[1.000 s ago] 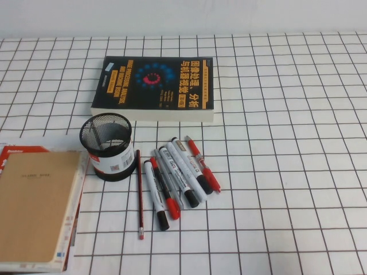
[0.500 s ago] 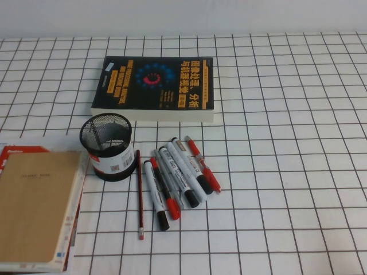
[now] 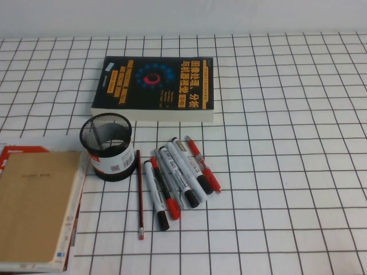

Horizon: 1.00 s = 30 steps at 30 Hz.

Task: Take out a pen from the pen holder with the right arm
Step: 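Take a marker out of the pen holder and lay it on the table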

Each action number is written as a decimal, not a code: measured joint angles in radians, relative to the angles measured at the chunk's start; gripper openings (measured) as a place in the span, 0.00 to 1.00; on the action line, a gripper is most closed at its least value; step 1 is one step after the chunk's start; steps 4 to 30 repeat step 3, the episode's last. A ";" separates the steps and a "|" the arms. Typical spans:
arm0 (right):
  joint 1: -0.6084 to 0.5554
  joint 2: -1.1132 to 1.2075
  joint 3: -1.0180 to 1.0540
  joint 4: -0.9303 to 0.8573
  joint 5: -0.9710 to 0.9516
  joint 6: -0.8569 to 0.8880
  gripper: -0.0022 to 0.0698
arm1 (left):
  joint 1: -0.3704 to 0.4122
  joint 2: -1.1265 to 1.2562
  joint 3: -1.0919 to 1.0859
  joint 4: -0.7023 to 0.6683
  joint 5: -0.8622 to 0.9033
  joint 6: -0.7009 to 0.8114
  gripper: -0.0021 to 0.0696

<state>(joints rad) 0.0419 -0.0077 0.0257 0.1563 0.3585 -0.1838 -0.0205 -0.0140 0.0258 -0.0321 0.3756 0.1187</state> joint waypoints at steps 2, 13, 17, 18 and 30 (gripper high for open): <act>0.000 0.000 0.000 0.000 0.002 0.000 0.01 | 0.000 0.000 0.000 0.000 0.000 0.000 0.02; 0.000 0.000 0.000 -0.001 0.004 0.000 0.01 | 0.000 0.000 0.000 0.000 0.000 0.000 0.02; 0.000 0.000 0.000 -0.001 0.004 0.000 0.01 | 0.000 0.000 0.000 0.000 0.000 0.000 0.02; 0.000 0.000 0.000 -0.001 0.004 0.000 0.01 | 0.000 0.000 0.000 0.000 0.000 0.000 0.02; 0.000 0.000 0.000 -0.001 0.004 0.000 0.01 | 0.000 0.000 0.000 0.000 0.000 0.000 0.02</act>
